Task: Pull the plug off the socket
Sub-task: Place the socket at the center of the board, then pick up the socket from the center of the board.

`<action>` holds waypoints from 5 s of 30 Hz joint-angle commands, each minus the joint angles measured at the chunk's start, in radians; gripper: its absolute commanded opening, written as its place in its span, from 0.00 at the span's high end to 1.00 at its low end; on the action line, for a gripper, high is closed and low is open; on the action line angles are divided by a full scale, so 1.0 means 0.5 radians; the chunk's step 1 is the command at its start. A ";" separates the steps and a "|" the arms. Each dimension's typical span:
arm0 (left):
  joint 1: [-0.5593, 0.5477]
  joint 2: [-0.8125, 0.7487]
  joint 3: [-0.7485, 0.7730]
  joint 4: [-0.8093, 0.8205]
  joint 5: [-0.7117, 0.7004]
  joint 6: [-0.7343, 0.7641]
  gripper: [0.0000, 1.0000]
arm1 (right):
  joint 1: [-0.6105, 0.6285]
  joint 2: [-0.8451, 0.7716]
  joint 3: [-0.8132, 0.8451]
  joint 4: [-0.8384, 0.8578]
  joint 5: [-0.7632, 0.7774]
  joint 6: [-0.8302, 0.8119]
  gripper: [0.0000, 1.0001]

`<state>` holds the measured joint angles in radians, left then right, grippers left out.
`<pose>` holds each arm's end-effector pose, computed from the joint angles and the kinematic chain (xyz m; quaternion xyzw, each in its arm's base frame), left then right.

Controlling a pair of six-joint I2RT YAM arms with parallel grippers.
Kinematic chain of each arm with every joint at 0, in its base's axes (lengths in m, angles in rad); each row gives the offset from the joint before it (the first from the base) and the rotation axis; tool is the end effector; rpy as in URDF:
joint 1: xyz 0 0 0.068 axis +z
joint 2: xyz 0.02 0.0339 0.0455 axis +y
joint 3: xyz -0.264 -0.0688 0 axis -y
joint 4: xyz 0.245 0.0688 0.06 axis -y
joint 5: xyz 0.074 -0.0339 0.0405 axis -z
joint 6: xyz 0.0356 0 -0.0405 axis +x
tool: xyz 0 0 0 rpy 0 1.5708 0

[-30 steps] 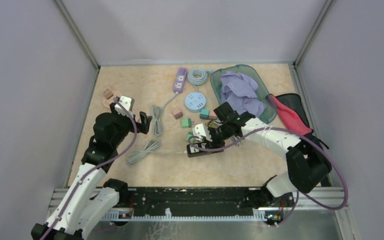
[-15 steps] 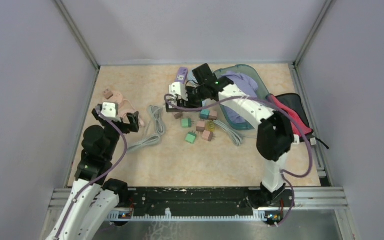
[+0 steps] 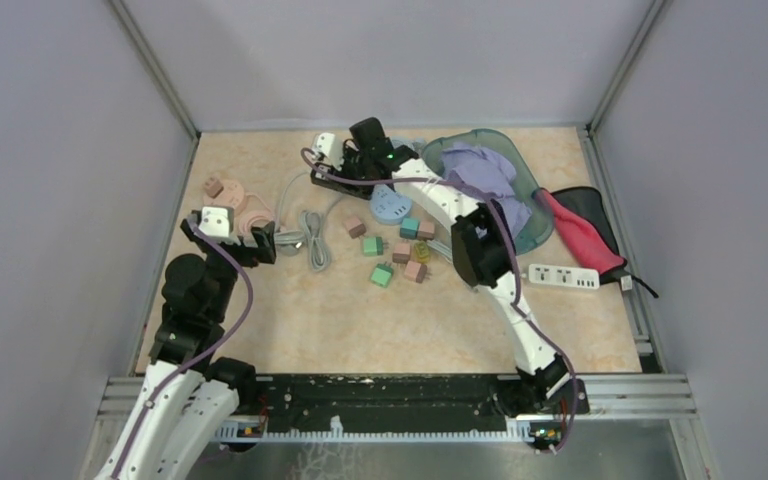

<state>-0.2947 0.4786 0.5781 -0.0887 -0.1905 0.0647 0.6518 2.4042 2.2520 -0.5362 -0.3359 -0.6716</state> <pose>0.1287 -0.0320 0.3203 0.0586 0.7009 -0.0148 0.7107 0.4300 0.3428 0.2448 -0.6041 0.6595 0.1470 0.4225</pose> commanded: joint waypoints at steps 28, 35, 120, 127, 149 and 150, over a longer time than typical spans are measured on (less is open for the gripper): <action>0.016 0.010 -0.012 0.050 0.089 0.007 0.00 | 0.120 -0.035 0.067 0.597 0.378 0.615 0.20; 0.016 0.047 -0.015 0.050 0.122 0.001 0.00 | 0.087 -0.521 -0.262 0.349 -0.003 0.680 0.22; 0.683 3.321 2.478 -1.252 -0.262 -1.903 0.40 | -0.319 -2.343 -2.592 1.065 -1.050 0.711 0.13; 0.683 3.483 2.613 -1.293 -0.245 -1.995 0.42 | -0.322 -2.347 -2.595 1.066 -1.041 0.703 0.13; 0.691 3.851 2.934 -1.493 -0.457 -2.030 0.58 | -0.346 -2.376 -2.608 1.088 -1.041 0.706 0.13; 0.691 3.844 2.917 -1.480 -0.461 -2.020 0.61 | -0.346 -2.375 -2.610 1.087 -1.043 0.707 0.13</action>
<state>0.0475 2.3787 2.0304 -0.7723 -0.3897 -0.9283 0.4896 1.2495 0.9554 -0.0448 -0.8391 -0.3122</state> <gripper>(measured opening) 0.431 0.871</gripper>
